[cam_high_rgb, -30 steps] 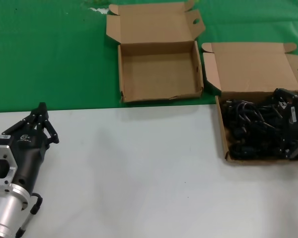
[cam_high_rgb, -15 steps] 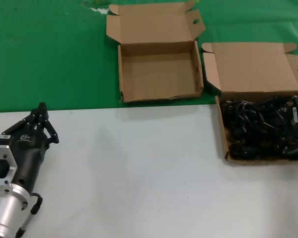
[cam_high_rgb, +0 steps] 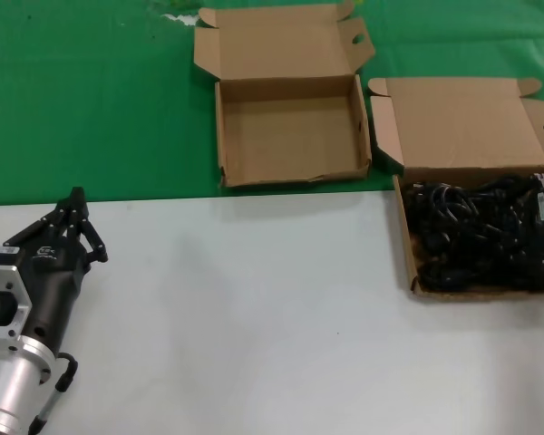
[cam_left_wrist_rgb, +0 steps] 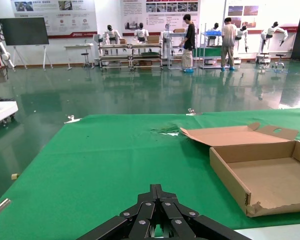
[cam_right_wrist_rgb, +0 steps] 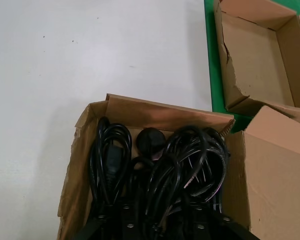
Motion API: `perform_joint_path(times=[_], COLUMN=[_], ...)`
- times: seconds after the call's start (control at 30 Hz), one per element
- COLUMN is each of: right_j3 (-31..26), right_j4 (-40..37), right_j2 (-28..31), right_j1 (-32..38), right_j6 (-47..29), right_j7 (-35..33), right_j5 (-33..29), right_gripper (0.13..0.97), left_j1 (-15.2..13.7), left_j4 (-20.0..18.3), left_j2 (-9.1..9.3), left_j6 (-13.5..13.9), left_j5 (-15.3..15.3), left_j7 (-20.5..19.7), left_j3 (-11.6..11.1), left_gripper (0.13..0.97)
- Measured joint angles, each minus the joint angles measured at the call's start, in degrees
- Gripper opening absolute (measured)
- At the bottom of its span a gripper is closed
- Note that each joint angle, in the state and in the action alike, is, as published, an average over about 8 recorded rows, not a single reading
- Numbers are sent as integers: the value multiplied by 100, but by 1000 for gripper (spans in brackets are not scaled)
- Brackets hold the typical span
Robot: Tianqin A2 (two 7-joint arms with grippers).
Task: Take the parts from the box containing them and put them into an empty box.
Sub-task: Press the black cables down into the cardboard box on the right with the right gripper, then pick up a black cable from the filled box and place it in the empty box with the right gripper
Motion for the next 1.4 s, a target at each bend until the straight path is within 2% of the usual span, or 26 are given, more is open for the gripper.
perform_joint_path(times=[0.33, 0.63, 0.8, 1.07, 1.4], right_j3=[40, 125, 246, 394, 259], right_j4=[62, 654, 943, 1078, 809], right_j2=[45, 344, 389, 11, -931], right_j1=[-2, 23, 176, 420, 665], right_j6=[25, -231, -384, -172, 374], right_j7=[64, 518, 862, 1061, 862], right_j5=[4, 40, 172, 365, 353], right_gripper=[244, 195, 195, 195, 195], left_j1=[0, 0, 0, 0, 0], left_j4=[0, 0, 0, 0, 0], left_j2=[0, 0, 0, 0, 0], left_j6=[0, 0, 0, 0, 0], left_j5=[0, 0, 0, 0, 0], left_j7=[0, 0, 0, 0, 0], left_j3=[0, 0, 0, 0, 0], left_gripper=[139, 139, 139, 139, 139])
